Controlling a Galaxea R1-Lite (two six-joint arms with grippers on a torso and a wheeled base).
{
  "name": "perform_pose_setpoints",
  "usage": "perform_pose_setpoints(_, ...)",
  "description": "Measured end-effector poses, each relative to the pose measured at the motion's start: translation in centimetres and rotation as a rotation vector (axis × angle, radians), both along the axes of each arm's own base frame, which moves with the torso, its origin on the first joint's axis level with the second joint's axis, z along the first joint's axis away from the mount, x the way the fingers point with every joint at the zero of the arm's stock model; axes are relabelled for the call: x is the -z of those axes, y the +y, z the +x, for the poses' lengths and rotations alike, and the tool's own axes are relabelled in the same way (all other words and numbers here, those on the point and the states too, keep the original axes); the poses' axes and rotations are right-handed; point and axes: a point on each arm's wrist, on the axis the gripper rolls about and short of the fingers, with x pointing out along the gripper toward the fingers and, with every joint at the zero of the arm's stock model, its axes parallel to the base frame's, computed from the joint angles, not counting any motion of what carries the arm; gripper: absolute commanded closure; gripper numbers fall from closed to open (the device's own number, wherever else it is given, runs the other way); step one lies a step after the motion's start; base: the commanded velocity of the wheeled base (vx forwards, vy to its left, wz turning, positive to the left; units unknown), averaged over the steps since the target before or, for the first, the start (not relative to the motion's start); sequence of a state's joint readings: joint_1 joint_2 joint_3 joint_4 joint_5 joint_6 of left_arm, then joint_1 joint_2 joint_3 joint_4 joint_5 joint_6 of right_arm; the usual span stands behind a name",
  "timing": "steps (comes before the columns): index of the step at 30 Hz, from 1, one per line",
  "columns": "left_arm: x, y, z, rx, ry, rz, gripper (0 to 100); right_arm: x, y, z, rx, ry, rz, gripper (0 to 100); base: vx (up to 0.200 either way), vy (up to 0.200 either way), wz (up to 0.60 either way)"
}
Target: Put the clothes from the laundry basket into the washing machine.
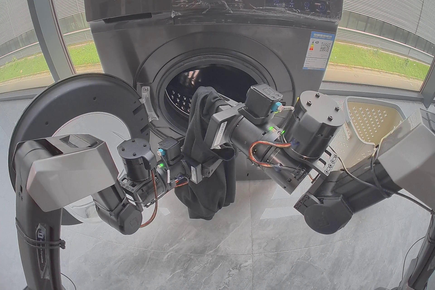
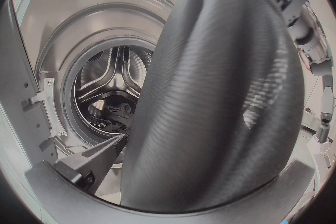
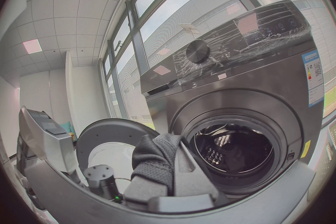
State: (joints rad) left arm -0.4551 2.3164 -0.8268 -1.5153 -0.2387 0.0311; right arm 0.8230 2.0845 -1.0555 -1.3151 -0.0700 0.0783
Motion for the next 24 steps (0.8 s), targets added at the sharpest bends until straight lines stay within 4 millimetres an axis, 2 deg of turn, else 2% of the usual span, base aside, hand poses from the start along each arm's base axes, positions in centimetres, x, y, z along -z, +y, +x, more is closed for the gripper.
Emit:
perform_pose_setpoints(2, 0.4, 0.0, 0.3, -0.011, 0.003, 0.001, 0, 0.0, 0.0, -0.1, 0.014, -0.003, 0.006, 100, 0.000, 0.000, 0.00)
perform_pose_setpoints(3, 0.6, 0.0, 0.4, -0.020, 0.006, 0.002, 100, 0.0, 0.0, -0.1, 0.024, -0.005, 0.008, 100, 0.000, 0.000, 0.00)
perform_pose_setpoints(9, 1.3, 0.3, 0.7, -0.043, 0.023, 0.009, 100, -0.1, -0.6, 0.4, 0.061, -0.006, 0.011, 100, 0.000, 0.000, 0.00)
perform_pose_setpoints(16, 1.7, 0.5, 0.1, -0.033, 0.046, 0.024, 100, -0.3, -1.4, 1.4, 0.094, -0.010, 0.013, 100, 0.000, 0.000, 0.00)
perform_pose_setpoints(20, 1.1, 0.6, -0.8, -0.023, 0.050, 0.027, 100, -0.5, -2.3, 2.5, 0.129, -0.016, 0.018, 100, 0.000, 0.000, 0.00)
perform_pose_setpoints(24, -0.4, 0.9, -2.5, -0.001, 0.046, 0.027, 100, -0.2, -3.4, 3.8, 0.171, -0.013, 0.015, 100, 0.000, 0.000, 0.00)
